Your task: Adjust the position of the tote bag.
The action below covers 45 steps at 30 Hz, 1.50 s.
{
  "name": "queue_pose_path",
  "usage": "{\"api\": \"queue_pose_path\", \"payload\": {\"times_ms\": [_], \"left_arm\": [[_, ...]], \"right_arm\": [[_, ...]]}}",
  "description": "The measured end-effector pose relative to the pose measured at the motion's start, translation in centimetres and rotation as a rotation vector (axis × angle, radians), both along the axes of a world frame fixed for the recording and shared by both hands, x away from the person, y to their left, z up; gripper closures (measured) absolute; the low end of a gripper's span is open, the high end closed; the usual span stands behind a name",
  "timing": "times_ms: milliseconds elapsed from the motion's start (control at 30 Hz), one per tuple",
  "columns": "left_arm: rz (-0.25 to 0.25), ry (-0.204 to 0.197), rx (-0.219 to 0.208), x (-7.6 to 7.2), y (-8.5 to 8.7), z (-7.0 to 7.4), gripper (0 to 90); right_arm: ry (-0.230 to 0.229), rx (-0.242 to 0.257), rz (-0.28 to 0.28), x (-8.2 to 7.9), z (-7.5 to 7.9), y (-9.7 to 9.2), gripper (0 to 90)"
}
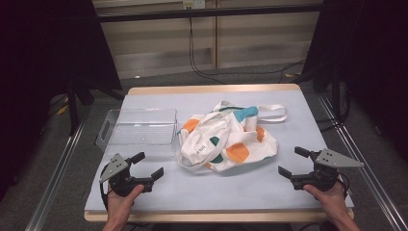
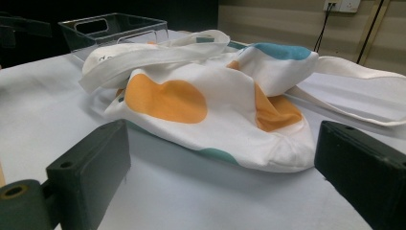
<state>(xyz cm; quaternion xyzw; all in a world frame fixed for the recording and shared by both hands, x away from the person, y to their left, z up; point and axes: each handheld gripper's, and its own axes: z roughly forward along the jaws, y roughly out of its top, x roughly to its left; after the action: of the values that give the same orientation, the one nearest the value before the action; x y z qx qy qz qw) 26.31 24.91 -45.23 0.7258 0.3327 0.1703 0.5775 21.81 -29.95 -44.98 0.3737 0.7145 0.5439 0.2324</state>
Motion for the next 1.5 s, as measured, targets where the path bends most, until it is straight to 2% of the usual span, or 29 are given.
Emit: {"api": "queue_pose_path", "payload": {"times_ms": [200, 233, 333, 367, 433, 533, 633, 700, 733, 767, 833, 867, 933, 1067, 1167, 1200, 1333, 1367, 1500], "left_arm": [[0.010, 0.005, 0.025, 0.0, 0.0, 0.0, 4.7], [0.019, 0.004, 0.009, 0.0, -0.1, 0.0, 4.9], [0.006, 0.015, 0.026, 0.1, -0.3, 0.0, 5.3], [-0.007, 0.020, 0.012, 0.2, -0.4, 0.0, 5.5], [-0.017, 0.026, 0.013, 0.1, -0.6, 0.1, 5.8], [-0.040, 0.002, 0.030, -0.4, -1.1, 0.6, 6.0], [-0.034, -0.007, 0.029, -0.4, -1.1, 0.7, 6.1], [-0.028, 0.009, 0.032, -0.2, -1.0, 0.5, 6.1], [-0.026, 0.015, 0.037, -0.1, -1.0, 0.4, 6.1], [-0.031, 0.019, 0.037, -0.1, -1.0, 0.4, 6.1], [-0.027, 0.019, 0.042, -0.1, -1.0, 0.4, 6.1], [-0.028, 0.018, 0.050, -0.1, -1.0, 0.4, 6.2], [-0.042, 0.042, 0.055, 0.0, -1.1, 0.3, 6.2], [-0.031, 0.046, 0.057, 0.0, -1.2, 0.4, 5.9], [-0.044, 0.048, 0.066, -0.1, -1.3, 0.3, 5.9], [-0.047, 0.045, 0.065, -0.2, -1.3, 0.4, 5.9], [-0.055, 0.038, 0.076, -0.2, -1.1, 0.4, 6.2], [-0.061, 0.041, 0.066, -0.1, -1.0, 0.3, 6.2], [-0.064, 0.044, 0.076, -0.2, -1.0, 0.3, 6.1]], "right_arm": [[0.011, -0.001, 0.020, 0.1, -0.2, 0.1, 8.5], [0.009, -0.008, 0.026, 0.2, -0.2, 0.1, 9.5], [0.027, -0.018, 0.034, 0.3, -0.3, 0.3, 11.2], [0.032, -0.013, 0.043, 0.4, -0.4, 0.3, 12.1], [0.039, -0.010, 0.045, 0.5, -0.4, 0.3, 12.9], [0.037, -0.006, 0.069, 0.6, -0.6, 0.4, 16.5], [0.046, 0.005, 0.086, 0.8, -0.6, 0.5, 20.2], [0.050, -0.004, 0.103, 1.2, -0.9, 0.7, 26.6], [0.050, -0.004, 0.103, 1.2, -0.9, 0.7, 26.6], [0.057, -0.016, 0.129, 1.4, -1.0, 0.9, 29.8], [0.061, -0.017, 0.130, 1.4, -1.1, 1.1, 30.6], [0.071, -0.013, 0.152, 1.6, -1.1, 1.4, 32.9], [0.073, -0.015, 0.154, 1.6, -1.1, 1.5, 33.5], [0.101, -0.025, 0.191, 2.1, -0.7, 2.2, 41.2], [0.120, -0.028, 0.209, 2.3, -0.6, 2.4, 43.4], [0.137, -0.025, 0.217, 2.3, -0.4, 2.5, 47.4], [0.157, -0.029, 0.222, 2.3, 0.0, 2.6, 52.2], [0.152, -0.039, 0.223, 2.4, 0.2, 2.7, 53.4], [0.179, -0.046, 0.265, 3.0, 1.0, 3.1, 57.6]]}}
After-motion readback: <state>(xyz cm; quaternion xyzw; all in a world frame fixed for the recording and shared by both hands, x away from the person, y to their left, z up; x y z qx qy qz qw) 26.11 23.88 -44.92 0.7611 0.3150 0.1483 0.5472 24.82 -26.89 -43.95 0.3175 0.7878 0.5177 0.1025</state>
